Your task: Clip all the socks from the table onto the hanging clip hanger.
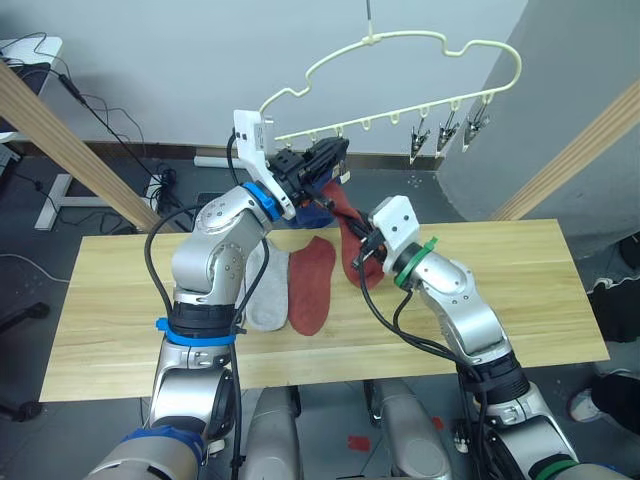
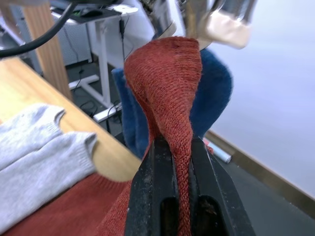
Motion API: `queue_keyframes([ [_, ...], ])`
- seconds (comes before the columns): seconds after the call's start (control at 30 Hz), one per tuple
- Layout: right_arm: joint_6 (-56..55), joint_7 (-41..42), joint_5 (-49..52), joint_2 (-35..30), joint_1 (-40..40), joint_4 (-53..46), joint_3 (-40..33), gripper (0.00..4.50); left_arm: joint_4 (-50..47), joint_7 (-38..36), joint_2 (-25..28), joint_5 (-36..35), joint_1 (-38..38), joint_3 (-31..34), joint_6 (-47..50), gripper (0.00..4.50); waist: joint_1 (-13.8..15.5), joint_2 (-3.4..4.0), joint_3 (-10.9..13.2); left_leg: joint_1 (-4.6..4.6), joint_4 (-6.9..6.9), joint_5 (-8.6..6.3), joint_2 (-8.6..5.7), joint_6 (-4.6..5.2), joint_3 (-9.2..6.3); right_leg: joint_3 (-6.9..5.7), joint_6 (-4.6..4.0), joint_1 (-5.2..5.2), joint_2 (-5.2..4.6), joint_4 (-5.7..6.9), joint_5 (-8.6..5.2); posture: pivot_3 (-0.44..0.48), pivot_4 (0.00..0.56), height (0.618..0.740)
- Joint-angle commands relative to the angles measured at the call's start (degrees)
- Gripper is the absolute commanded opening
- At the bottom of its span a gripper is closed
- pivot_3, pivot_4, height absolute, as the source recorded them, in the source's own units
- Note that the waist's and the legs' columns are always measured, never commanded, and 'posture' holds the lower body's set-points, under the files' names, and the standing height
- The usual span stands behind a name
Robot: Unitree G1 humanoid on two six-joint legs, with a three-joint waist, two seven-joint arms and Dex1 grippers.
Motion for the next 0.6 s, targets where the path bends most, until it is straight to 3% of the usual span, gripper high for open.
queue_keyframes([
  [0.03,-2.95,-0.64,0.5,0.86,-0.67,-0.48,-1.44,0.05,-3.14,-0.13,-0.31,-0.92,-0.57,-0.14,-0.45,0.0,0.0,0.0,0.0,-0.01,0.0,0.0,0.0,0.0,-0.01,-0.02,0.0,0.0,0.0,0.0,0.0,-0.162,0.358,0.74],
  [0.6,-3.36,-0.58,0.85,-0.13,2.62,-3.86,-1.97,0.05,-2.52,-0.39,0.1,-0.69,-0.58,0.2,-0.88,0.0,-0.04,0.0,0.0,-0.04,0.0,0.0,0.01,0.0,-0.09,-0.11,-0.02,-0.01,0.0,0.01,0.01,-0.166,0.357,0.74],
])
